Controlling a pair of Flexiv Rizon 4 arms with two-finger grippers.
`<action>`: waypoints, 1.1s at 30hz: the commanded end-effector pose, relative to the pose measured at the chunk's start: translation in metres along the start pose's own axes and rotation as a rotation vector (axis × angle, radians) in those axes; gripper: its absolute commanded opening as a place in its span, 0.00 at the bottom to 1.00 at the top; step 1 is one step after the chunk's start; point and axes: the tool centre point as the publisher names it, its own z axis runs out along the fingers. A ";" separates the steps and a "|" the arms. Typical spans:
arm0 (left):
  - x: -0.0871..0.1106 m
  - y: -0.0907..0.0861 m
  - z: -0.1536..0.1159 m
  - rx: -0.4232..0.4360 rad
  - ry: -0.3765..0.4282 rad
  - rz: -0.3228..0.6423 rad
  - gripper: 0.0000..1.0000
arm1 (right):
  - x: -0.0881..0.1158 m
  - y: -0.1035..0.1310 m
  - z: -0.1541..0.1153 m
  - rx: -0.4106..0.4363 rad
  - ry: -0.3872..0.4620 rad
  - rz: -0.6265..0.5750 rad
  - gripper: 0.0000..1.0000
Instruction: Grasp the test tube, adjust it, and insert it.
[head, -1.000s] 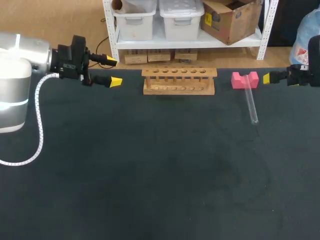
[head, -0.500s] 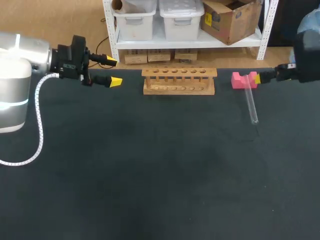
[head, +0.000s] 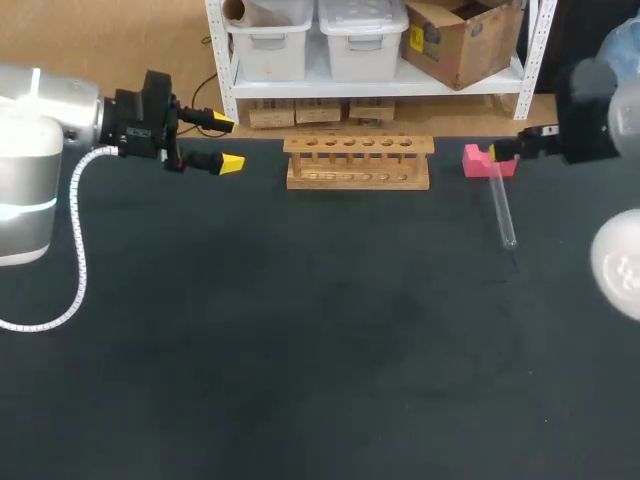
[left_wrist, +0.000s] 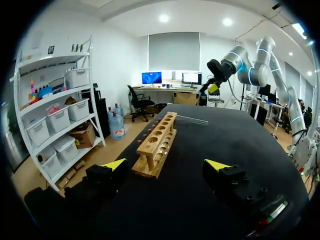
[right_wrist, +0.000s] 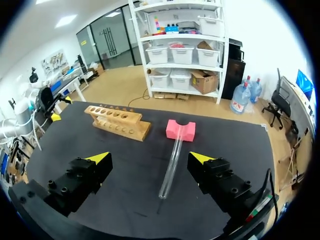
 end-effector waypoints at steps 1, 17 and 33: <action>0.001 -0.002 0.000 -0.006 -0.002 0.001 1.00 | 0.004 0.003 0.016 0.701 -0.046 0.002 1.00; 0.001 -0.002 0.000 -0.006 -0.002 0.001 1.00 | 0.015 -0.018 0.064 0.737 0.009 -0.040 1.00; 0.001 -0.002 0.000 -0.006 -0.002 0.001 1.00 | 0.031 -0.022 0.103 0.675 0.058 -0.097 1.00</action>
